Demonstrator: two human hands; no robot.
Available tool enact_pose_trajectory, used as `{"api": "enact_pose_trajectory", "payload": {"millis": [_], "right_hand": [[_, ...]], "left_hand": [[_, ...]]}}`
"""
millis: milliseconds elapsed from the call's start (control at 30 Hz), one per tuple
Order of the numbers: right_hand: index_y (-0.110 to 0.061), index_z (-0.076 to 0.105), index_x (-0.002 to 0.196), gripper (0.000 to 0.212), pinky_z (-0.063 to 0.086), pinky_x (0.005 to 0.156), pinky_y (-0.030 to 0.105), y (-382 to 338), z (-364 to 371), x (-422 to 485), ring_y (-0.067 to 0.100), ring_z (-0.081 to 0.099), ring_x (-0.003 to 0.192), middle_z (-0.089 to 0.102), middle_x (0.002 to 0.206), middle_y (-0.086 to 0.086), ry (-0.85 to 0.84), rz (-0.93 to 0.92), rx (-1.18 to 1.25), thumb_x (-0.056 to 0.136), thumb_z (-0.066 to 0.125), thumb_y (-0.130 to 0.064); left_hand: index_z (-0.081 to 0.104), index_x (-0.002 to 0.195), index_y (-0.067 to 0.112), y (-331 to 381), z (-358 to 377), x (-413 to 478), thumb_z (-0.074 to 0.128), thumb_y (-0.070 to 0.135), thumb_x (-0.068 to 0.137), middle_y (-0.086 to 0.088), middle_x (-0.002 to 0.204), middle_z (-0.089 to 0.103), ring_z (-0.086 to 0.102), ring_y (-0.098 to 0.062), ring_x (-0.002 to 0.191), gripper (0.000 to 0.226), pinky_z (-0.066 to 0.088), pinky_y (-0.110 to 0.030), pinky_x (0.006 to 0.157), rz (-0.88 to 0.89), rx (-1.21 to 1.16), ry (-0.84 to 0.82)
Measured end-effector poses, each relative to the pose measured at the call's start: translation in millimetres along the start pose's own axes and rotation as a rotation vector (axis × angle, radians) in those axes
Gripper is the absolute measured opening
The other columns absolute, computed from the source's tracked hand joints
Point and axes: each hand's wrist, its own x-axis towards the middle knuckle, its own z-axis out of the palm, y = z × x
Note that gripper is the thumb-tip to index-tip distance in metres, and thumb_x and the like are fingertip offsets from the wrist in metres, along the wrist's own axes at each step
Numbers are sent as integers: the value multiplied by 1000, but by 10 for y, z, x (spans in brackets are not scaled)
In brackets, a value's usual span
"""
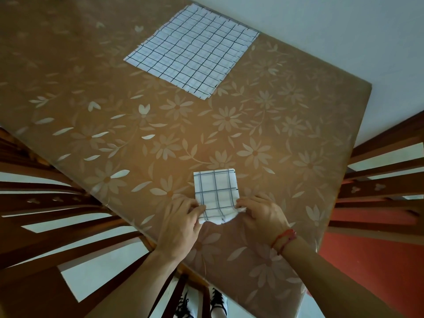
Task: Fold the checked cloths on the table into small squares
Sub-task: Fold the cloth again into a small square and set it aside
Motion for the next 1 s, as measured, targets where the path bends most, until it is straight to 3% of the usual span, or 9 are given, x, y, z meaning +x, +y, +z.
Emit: {"api": "enact_pose_trajectory", "payload": {"millis": [33,100,167,267,400,533,700,800,1000], "right_hand": [[-21,71,77,5,52,57,31,-2,-5,30,13,55,74,67,73,-12,2,10,-7,77,66,-21],[-18,63,66,25,48,54,35,-10,-14,108,12,49,66,53,59,-12,27,67,-16,84,55,-35],[-15,60,65,29,49,53,35,0,-7,185,15,51,64,51,57,-9,39,139,19,84,60,-37],[-18,64,77,15,53,63,36,-4,16,273,14,59,70,59,67,-10,-7,216,75,84,67,-31],[-28,54,76,14,54,59,34,11,63,384,14,62,68,60,71,-13,-30,286,96,85,64,-35],[-24,58,82,12,54,59,37,2,92,499,20,62,66,65,69,-5,-70,349,99,87,60,-34],[-19,58,85,15,54,57,38,-5,84,589,24,59,60,62,66,2,-112,364,30,90,58,-33],[-18,58,88,14,53,57,35,-24,82,619,24,59,60,62,67,2,-117,384,20,91,58,-32],[-21,57,90,16,47,54,29,-28,112,691,25,60,63,65,70,0,-85,392,-17,90,56,-38]], "left_hand": [[73,95,21,1,-2,17,84,16,71,8,90,62,52,-14,93,27,31,-26,84,-12,-12,28],[70,91,23,-4,7,50,75,18,82,10,86,62,55,-16,90,12,29,-24,81,-40,-28,69],[68,90,22,-16,24,77,71,19,85,11,84,63,57,-16,88,6,29,-24,81,-79,-33,79],[66,93,23,-20,17,127,74,23,83,14,84,62,55,-12,85,13,34,-26,81,-167,-58,40],[62,110,24,-41,2,204,71,25,86,15,91,64,56,-11,88,26,39,-31,85,-221,-98,13],[55,128,20,-97,5,284,68,24,87,9,94,66,59,-13,90,44,42,-36,89,-210,-87,-8],[44,140,14,-140,34,404,62,24,90,3,103,66,60,-18,101,54,32,-46,111,-97,56,-51],[43,139,10,-176,69,443,59,25,92,-4,119,64,58,-23,111,52,37,-48,107,-40,157,-72],[47,137,11,-213,75,435,61,24,90,-7,106,57,54,-27,97,50,42,-50,96,-1,258,-36]]}}
